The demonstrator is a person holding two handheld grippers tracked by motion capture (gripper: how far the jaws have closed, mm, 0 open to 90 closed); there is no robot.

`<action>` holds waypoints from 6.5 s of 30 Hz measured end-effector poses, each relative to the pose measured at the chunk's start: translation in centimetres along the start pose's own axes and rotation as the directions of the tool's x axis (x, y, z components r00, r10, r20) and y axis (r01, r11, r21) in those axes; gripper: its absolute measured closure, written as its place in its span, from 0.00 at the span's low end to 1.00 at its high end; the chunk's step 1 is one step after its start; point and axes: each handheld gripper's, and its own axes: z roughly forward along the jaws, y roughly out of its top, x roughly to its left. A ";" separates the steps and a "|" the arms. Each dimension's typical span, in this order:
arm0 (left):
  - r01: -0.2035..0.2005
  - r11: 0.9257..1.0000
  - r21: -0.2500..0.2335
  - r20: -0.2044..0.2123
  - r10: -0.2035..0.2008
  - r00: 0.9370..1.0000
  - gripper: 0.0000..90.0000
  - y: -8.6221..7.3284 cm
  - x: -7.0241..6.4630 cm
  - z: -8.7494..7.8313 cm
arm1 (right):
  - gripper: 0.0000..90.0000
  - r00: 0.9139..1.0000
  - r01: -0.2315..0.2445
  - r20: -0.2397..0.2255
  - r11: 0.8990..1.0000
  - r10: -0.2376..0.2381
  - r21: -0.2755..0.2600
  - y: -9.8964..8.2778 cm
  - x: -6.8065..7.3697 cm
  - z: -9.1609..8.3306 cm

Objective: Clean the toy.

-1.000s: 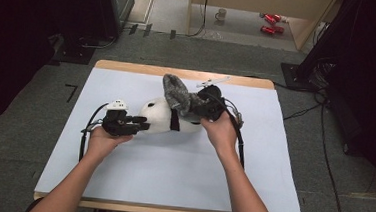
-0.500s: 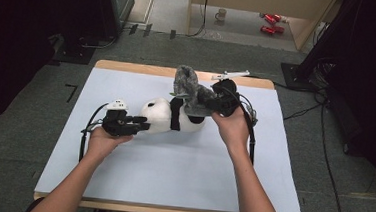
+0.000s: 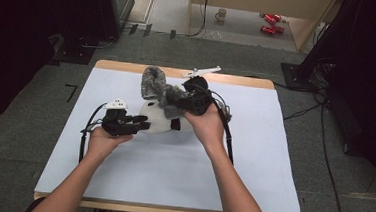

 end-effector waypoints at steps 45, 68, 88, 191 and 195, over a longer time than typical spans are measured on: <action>0.037 0.999 0.008 0.006 -0.037 0.999 0.64 -0.2 1.0 -0.2 | 0.87 0.986 -0.033 0.164 0.995 0.018 0.090 -3.0 -3.5 1.3; 0.103 0.994 0.024 0.050 -0.104 0.993 0.67 0.2 1.0 -0.7 | 0.87 0.962 -0.081 0.262 0.996 0.071 0.026 -3.6 -7.0 -5.0; 0.293 0.956 -0.012 0.082 -0.291 0.953 0.67 1.0 1.3 -1.6 | 0.88 0.999 -0.005 0.032 1.000 0.006 -0.025 -0.5 -0.1 -2.8; 0.219 0.974 -0.055 -0.022 -0.220 0.975 0.64 0.4 1.5 -1.2 | 0.87 0.997 -0.006 0.076 0.997 0.000 0.080 -1.3 -0.1 4.8; 0.207 0.976 -0.066 -0.019 -0.209 0.978 0.64 0.4 1.4 -1.1 | 0.87 0.995 -0.053 0.094 0.996 0.046 0.077 -2.1 -2.0 3.4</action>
